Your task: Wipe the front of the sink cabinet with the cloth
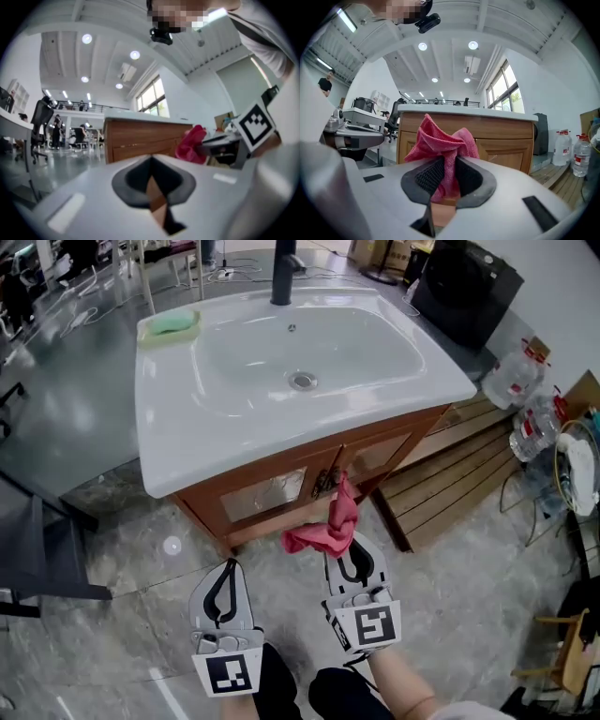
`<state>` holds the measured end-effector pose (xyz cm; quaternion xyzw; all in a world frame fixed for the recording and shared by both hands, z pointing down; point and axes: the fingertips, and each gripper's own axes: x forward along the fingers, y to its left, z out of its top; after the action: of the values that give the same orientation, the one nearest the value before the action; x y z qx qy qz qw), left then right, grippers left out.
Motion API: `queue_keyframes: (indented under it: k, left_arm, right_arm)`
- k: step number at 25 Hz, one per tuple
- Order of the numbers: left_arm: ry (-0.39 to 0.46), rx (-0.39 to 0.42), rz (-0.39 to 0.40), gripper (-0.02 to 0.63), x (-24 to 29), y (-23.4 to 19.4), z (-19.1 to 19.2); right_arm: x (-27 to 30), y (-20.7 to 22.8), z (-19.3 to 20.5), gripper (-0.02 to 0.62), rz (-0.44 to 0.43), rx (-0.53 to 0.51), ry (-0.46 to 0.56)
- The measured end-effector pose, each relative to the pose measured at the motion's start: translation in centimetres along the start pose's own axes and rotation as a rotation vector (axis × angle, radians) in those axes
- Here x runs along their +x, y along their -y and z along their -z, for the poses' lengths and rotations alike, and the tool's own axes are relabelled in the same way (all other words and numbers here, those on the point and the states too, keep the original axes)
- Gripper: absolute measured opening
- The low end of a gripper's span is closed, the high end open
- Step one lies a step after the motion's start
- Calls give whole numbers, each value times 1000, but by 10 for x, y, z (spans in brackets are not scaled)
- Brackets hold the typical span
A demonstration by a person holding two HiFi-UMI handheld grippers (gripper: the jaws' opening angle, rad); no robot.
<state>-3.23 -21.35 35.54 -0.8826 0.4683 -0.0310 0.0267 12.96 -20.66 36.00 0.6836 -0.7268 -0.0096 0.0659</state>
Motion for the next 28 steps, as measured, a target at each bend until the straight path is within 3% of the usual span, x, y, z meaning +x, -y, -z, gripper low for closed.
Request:
queue_keyframes:
  k: [7, 15, 28]
  left_arm:
    - [6, -94, 29, 6, -14, 13, -100]
    - [19, -131, 6, 6, -32, 11, -209]
    - [70, -91, 44, 6, -76, 24, -339]
  right_arm:
    - [-35, 1, -79, 74, -58, 40, -76]
    - [-70, 16, -183, 74, -83, 86, -91]
    - [-121, 41, -315, 75, -77, 73, -33]
